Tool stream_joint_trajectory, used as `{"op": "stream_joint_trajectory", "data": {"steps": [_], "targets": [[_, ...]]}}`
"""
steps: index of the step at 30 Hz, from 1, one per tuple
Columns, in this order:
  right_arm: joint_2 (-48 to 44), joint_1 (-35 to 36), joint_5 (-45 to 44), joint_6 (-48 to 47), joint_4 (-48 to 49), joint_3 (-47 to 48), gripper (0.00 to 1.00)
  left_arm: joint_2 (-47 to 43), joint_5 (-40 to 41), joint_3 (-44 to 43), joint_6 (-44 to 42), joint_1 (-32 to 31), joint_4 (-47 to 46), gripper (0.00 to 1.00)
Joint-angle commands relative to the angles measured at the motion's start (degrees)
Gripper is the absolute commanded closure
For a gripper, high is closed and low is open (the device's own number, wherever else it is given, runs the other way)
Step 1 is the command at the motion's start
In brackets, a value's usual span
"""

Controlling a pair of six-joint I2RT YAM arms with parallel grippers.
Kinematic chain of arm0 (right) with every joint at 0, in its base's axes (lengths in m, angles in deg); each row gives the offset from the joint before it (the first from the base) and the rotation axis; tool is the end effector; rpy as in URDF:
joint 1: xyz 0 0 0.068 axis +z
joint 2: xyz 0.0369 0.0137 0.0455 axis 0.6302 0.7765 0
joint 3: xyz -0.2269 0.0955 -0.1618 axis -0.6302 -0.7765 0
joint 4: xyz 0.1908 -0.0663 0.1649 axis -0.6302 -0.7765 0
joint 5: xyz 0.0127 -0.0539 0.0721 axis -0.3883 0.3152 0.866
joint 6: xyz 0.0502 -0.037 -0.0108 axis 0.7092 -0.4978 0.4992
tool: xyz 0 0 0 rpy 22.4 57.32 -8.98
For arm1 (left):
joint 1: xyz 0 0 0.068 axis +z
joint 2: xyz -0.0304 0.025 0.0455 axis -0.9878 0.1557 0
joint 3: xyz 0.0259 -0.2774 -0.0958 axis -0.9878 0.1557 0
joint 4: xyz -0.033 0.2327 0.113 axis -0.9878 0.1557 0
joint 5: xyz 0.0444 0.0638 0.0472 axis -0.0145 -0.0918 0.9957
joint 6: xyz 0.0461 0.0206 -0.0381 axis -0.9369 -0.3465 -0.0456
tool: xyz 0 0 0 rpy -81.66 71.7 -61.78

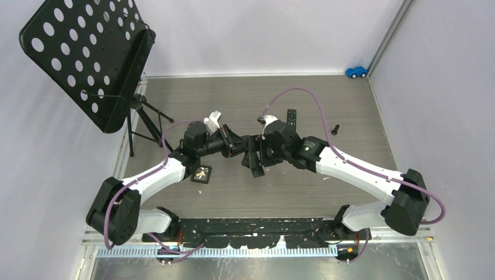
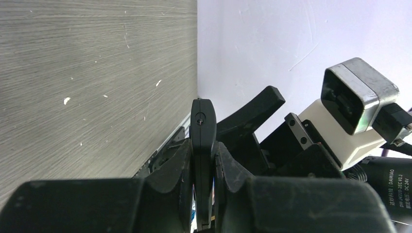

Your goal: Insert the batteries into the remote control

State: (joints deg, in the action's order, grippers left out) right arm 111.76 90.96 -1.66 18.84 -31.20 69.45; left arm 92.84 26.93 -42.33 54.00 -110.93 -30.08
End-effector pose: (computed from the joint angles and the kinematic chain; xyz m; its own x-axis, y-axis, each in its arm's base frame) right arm 0.1826 0.2352 0.3027 -0.8041 -0.1062 -0.5850 -0.4182 0.8005 0.4294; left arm 0.2279 -0.1620 0.2565 -0.9075 -0.4124 -0.0802 -0.0186 0.2303 -0.9729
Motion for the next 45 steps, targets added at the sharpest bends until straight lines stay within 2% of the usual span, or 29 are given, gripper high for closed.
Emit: {"op": "stream_joint_trajectory", "data": {"steps": [1,5,7,12,15,20,27,29,34,45], "targets": [[-6.09,-0.26,0.52,6.39,7.08,-2.36,0.16,-2.32,-0.77,-1.76,1.36,0.18,-3.54,1.0],[-11.68,-0.31,-1.34,11.88,11.94,-6.81,0.14,-2.93,0.18,-1.57,2.15,0.24,-4.22,1.0],[-14.51,-0.34,-5.26,16.24,13.27,-8.95,0.13,-3.31,1.07,-1.21,3.17,0.27,-5.22,1.0],[-23.56,-1.54,-13.46,35.54,14.19,-17.09,0.12,-4.32,4.56,-0.4,6.18,0.27,-9.9,1.0],[-29.05,-1.54,-15.4,42.37,21.81,-24.0,0.12,-4.87,6.41,-1.11,6.59,0.27,-10.78,1.0],[-32.12,-1.49,-15.53,43.12,27.16,-26.95,0.13,-5.64,9.1,-2.07,7.37,0.27,-10.37,1.0],[-31.65,-1.54,-14.65,44.66,41.61,-31.62,0.15,-5.94,13.0,-1.86,9.92,-0.4,-10.69,1.0],[-30.02,-1.54,-13.42,45.11,43.85,-31.78,0.18,-6.25,14.22,-1.53,11.22,-0.51,-10.91,1.0],[-26.52,-1.54,-11.51,46.19,50.92,-33.12,0.38,-6.85,15.91,-0.99,14.19,-0.76,-12.19,1.0],[-22.46,-1.54,-11.65,48.65,54.39,-34.44,0.74,-7.36,15.05,-1.27,17.01,-2.35,-16.25,1.0]]}}
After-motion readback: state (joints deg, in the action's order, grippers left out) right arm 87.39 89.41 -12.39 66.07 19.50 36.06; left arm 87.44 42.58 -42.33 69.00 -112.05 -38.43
